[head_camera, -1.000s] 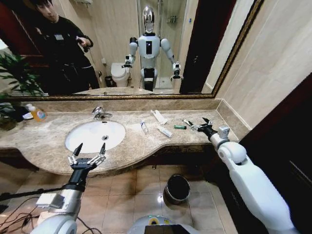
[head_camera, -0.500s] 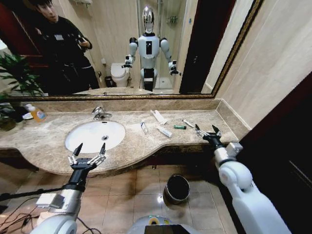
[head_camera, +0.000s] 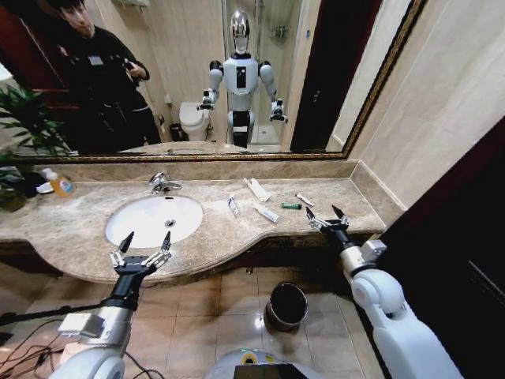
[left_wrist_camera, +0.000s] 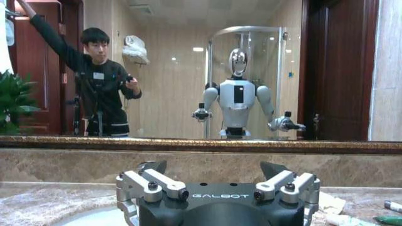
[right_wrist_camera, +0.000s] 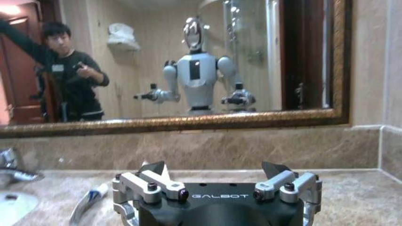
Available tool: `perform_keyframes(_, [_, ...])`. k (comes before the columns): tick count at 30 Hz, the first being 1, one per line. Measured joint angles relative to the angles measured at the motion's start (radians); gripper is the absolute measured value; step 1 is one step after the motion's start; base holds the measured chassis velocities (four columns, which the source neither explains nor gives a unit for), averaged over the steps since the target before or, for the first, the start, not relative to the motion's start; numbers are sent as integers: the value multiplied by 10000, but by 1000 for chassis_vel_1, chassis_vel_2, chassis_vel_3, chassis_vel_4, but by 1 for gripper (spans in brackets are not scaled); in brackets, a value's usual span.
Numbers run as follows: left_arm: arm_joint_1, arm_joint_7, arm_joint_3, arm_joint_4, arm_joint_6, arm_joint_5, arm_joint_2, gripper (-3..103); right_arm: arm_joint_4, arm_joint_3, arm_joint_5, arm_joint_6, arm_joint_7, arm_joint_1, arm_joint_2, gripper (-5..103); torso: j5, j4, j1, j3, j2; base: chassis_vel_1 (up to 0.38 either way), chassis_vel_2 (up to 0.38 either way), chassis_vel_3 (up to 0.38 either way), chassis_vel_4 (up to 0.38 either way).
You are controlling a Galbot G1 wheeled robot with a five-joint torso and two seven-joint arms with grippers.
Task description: Pick up the trash from the sink and place it in the trash bin.
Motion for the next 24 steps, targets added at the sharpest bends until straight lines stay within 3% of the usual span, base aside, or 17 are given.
perform_keyframes(6, [0, 0, 0, 0, 0, 0, 0, 100, -1065, -83, 11, 76, -1414, 697, -544, 100, 1, 0, 0, 1, 0, 0, 0, 0, 0])
perform_keyframes(24, [0, 0, 0, -1, 0, 0, 0, 100, -4021, -832, -351, -581, -3107, 3248, -1387, 100, 0, 0, 1, 1, -2, 0, 0, 0, 0])
